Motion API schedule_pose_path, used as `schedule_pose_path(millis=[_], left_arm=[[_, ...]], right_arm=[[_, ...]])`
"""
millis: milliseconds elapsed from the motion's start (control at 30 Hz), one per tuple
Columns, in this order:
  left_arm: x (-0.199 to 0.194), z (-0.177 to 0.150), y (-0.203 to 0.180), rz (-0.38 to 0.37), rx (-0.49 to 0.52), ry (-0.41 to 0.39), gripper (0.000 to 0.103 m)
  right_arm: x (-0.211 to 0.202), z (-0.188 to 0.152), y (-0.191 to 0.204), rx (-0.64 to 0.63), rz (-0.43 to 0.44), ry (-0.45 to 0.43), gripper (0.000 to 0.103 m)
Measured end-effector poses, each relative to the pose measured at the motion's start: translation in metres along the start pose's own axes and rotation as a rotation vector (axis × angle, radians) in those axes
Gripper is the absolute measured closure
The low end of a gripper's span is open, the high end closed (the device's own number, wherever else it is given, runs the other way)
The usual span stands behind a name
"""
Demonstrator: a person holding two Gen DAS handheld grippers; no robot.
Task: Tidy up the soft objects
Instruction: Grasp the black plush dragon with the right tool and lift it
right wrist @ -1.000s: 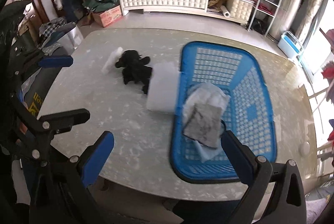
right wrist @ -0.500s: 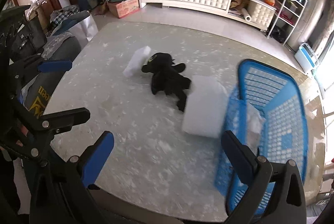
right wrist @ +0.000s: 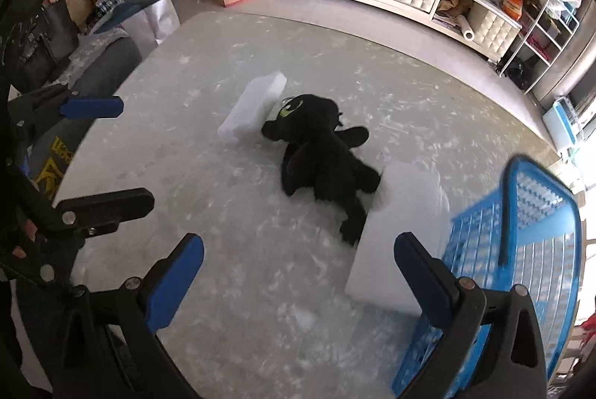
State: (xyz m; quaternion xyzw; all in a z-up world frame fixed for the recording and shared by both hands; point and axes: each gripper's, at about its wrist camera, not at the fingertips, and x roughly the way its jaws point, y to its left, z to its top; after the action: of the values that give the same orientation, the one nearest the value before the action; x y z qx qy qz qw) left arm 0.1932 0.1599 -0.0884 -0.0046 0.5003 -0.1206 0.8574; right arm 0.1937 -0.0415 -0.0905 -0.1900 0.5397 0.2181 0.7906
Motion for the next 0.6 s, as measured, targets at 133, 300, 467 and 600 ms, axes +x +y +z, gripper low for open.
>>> schedule_pose_path(millis=[133,300,467,600], left_arm=[[0.018,0.009,0.014,0.002,-0.001,0.020,0.000],[0.039,0.018,0.025,0.014,0.012,0.042,0.000],[0.058,0.023,0.038,0.003,0.009,0.063,0.000],[0.069,0.024,0.050,0.000,0.001,0.080,0.000]], right_arm=[[0.016,0.013,-0.006,0.002,0.010,0.021,0.007],[0.034,0.031,-0.007,-0.035,-0.003,0.023,0.008],[0.059,0.046,-0.008,-0.076,0.008,0.054,0.018],[0.077,0.055,-0.009,-0.107,-0.008,0.081,0.024]])
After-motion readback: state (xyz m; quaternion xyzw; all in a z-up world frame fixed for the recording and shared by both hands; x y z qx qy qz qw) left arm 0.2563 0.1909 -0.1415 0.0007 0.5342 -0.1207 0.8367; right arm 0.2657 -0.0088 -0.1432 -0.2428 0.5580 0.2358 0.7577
